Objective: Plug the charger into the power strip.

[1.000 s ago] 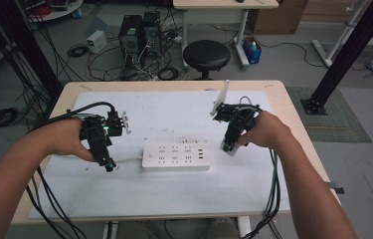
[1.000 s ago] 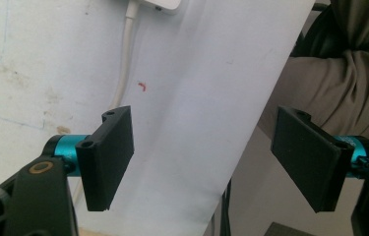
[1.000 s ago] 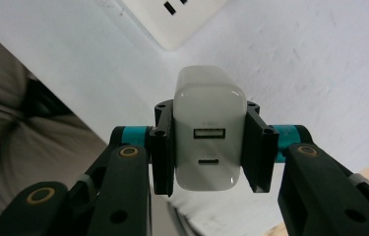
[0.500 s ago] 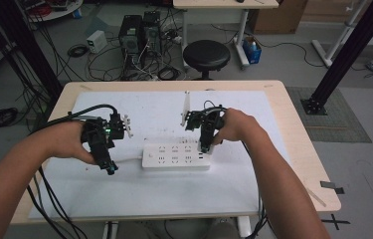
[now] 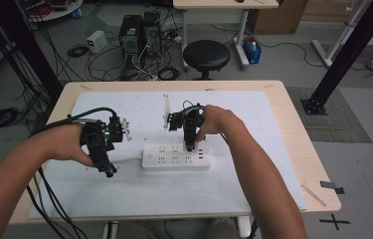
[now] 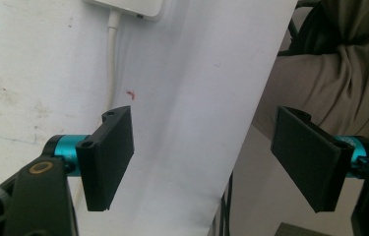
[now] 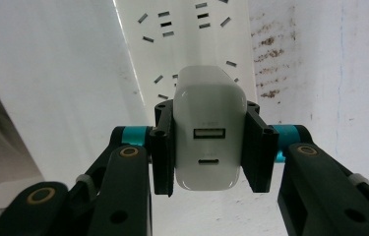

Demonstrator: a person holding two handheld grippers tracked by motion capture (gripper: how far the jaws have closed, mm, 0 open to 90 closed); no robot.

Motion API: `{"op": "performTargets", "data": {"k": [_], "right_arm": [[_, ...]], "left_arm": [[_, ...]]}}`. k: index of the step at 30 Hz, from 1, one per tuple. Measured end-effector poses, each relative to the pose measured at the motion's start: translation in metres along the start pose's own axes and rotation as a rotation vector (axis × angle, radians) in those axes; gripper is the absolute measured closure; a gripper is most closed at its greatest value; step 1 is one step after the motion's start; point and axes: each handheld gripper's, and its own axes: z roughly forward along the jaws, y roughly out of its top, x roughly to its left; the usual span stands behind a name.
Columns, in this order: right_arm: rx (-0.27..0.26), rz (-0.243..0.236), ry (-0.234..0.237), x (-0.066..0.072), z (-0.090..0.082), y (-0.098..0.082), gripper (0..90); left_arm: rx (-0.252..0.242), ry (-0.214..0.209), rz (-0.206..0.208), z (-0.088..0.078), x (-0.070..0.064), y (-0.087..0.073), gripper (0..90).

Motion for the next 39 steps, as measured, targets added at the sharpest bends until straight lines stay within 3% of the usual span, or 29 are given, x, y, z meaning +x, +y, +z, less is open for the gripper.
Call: {"op": "performTargets", "data": {"k": [4, 9, 19, 22, 29, 39], "right_arm": [[-0.019, -0.047, 0.000, -0.002, 0.003, 0.002, 62.1], [-0.011, -0.069, -0.005, -0.005, 0.010, 0.004, 62.1], [-0.017, -0.089, -0.018, -0.012, 0.015, 0.006, 62.2], [-0.011, -0.098, -0.014, -0.012, 0.016, 0.007, 62.2], [-0.019, -0.129, -0.007, -0.011, 0.020, 0.010, 62.3], [-0.014, -0.127, 0.000, -0.012, 0.021, 0.013, 62.4]], "left_arm": [[-0.001, 0.005, 0.002, 0.000, 0.001, 0.000, 24.4], [0.006, 0.002, 0.013, 0.000, 0.001, 0.001, 24.4], [0.002, 0.001, -0.007, 0.003, 0.004, 0.000, 24.3], [0.008, -0.003, 0.010, 0.004, 0.006, 0.001, 24.4], [0.005, -0.004, 0.003, 0.006, 0.008, 0.002, 24.4], [0.008, -0.008, 0.009, 0.008, 0.009, 0.003, 24.4]]}}
